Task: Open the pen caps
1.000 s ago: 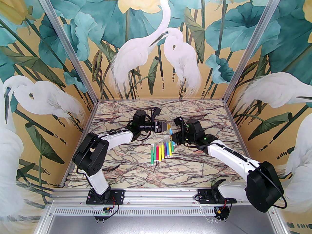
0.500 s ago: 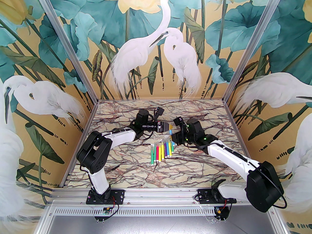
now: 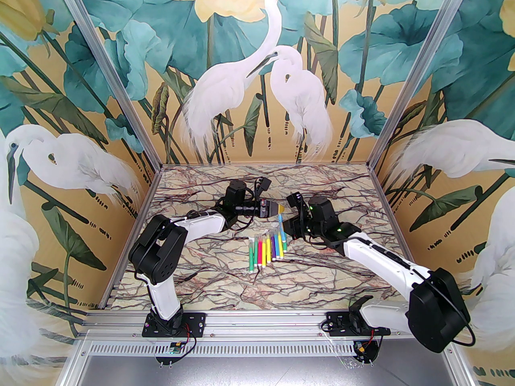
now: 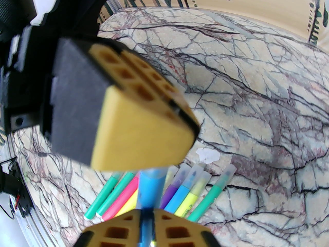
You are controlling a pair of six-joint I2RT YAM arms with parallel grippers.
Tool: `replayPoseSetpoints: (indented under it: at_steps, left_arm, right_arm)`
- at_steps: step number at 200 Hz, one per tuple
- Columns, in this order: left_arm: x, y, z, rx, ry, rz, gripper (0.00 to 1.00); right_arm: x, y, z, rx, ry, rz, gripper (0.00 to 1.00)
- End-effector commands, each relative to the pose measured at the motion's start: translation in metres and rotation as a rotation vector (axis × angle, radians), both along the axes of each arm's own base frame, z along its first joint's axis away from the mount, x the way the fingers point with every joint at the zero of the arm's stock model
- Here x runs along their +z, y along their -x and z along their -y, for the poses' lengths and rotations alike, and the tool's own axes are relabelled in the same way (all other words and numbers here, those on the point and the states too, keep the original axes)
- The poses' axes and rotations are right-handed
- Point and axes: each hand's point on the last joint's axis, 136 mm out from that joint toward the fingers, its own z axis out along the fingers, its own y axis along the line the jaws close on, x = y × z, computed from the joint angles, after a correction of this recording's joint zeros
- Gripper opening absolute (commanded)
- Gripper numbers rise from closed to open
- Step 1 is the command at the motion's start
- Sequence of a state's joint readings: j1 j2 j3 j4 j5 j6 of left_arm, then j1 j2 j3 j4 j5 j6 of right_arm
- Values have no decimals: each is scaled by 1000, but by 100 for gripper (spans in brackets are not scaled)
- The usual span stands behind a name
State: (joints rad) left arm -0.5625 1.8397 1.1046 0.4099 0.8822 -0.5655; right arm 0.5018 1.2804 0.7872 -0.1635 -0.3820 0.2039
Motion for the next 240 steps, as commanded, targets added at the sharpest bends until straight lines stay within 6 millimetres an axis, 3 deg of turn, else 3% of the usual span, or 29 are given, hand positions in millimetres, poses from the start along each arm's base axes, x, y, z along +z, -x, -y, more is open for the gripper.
replayPoseSetpoints:
  at_steps: [1, 25, 57, 130, 164, 240]
  left_arm:
    - [15, 2, 5, -30, 32, 19, 7]
    - [21, 2, 4, -25, 37, 23, 1]
    - [26, -4, 2, 19, 35, 27, 0]
    - [38, -18, -8, 123, 16, 48, 0]
    - [37, -41, -29, 237, -13, 24, 0]
    - [54, -79, -85, 388, -29, 3, 0]
  right_arm:
    - [-2, -2, 2, -19, -14, 9, 44]
    - [-11, -3, -1, -12, -22, -14, 49]
    - [-17, -5, -9, 1, -60, -28, 47]
    - [-15, -10, -17, 22, -95, -17, 16]
    - [-17, -6, -15, 43, -70, -13, 0]
    - [-28, 14, -15, 153, 33, -11, 0]
